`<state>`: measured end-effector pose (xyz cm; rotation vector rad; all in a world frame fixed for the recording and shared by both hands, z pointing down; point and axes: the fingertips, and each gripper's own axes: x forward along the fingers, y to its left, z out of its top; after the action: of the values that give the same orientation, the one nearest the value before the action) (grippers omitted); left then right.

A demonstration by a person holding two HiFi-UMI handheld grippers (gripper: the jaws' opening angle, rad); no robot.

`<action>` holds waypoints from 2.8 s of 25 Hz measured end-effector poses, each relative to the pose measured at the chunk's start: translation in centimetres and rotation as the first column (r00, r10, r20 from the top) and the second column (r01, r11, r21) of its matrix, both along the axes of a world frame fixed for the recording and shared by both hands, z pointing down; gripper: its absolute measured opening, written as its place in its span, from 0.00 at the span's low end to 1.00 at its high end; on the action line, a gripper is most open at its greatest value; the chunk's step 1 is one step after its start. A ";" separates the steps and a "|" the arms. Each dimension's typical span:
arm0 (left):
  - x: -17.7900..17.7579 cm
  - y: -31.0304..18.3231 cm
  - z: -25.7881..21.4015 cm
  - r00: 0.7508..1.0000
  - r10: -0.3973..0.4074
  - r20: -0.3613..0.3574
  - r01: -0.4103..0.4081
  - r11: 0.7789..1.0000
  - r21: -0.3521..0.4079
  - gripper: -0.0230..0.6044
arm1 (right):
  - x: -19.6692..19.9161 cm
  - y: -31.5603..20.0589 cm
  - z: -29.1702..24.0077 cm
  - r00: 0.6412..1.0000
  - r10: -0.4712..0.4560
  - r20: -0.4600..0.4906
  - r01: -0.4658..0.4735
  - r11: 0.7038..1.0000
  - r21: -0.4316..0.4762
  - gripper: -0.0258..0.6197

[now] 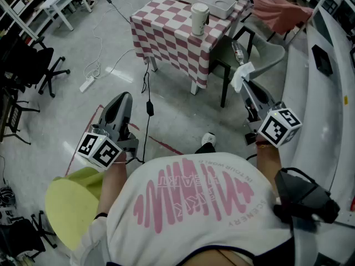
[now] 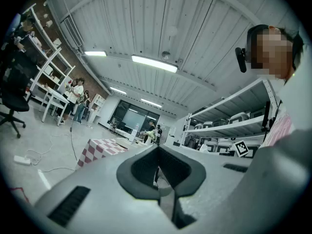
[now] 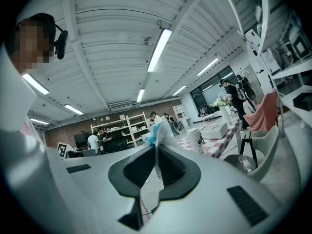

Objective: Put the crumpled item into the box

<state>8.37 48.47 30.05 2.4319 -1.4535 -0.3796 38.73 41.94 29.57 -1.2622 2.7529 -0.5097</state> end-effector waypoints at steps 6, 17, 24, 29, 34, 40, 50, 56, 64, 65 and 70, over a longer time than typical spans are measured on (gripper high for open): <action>-0.6 0.0 -0.1 1.000 0.000 -0.007 0.000 1.000 -0.002 0.05 | -0.9 -0.1 -0.1 1.000 -0.009 0.004 0.009 1.000 -0.005 0.08; -0.9 -0.2 0.6 0.999 0.046 -0.021 -0.046 0.999 -0.010 0.05 | -2.8 -1.0 0.8 1.000 -0.002 -0.021 0.001 1.000 -0.028 0.08; -4.9 -1.1 0.7 0.998 -0.042 -0.039 0.042 0.999 -0.007 0.05 | -6.2 -4.4 1.5 0.998 -0.052 -0.038 0.050 0.998 -0.044 0.08; -7.6 -2.6 0.4 0.995 -0.093 -0.026 0.093 0.996 -0.010 0.05 | -9.4 -8.5 0.6 0.995 -0.096 -0.011 0.096 0.995 -0.023 0.08; -10.9 -5.2 -0.2 0.990 -0.139 -0.020 0.139 0.990 0.008 0.05 | -12.8 -12.9 0.0 0.991 -0.137 0.001 0.137 0.991 0.013 0.08; -13.9 -10.3 -1.6 0.990 -0.139 0.003 0.139 0.990 0.033 0.05 | -17.6 -18.6 -1.1 0.983 -0.182 0.025 0.181 0.983 0.038 0.08; -20.5 -20.9 -3.1 0.982 -0.189 -0.024 0.190 0.981 0.045 0.05 | -24.4 -29.4 -3.2 0.971 -0.230 0.059 0.226 0.971 0.072 0.08; -24.5 -26.6 -2.2 0.972 -0.226 -0.058 0.228 0.973 0.039 0.05 | -25.4 -35.1 -2.0 0.981 -0.191 0.038 0.188 0.979 0.074 0.08; -26.0 -33.5 -0.7 0.973 -0.197 -0.117 0.201 0.979 0.023 0.05 | -25.7 -39.8 -0.1 0.991 -0.136 0.014 0.135 0.990 0.035 0.08; -26.2 -34.2 -0.6 0.972 -0.201 -0.125 0.205 0.978 0.022 0.05 | -25.7 -40.3 0.0 0.991 -0.135 0.003 0.134 0.990 0.038 0.08; -26.0 -36.9 -0.1 0.975 -0.179 -0.134 0.182 0.983 0.009 0.05 | -25.2 -42.1 0.7 0.993 -0.116 0.024 0.115 0.993 0.018 0.08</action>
<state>-17.59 11.61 29.97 2.2488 -1.6234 -0.5872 13.48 -0.19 30.24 -1.0900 2.8154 -0.5063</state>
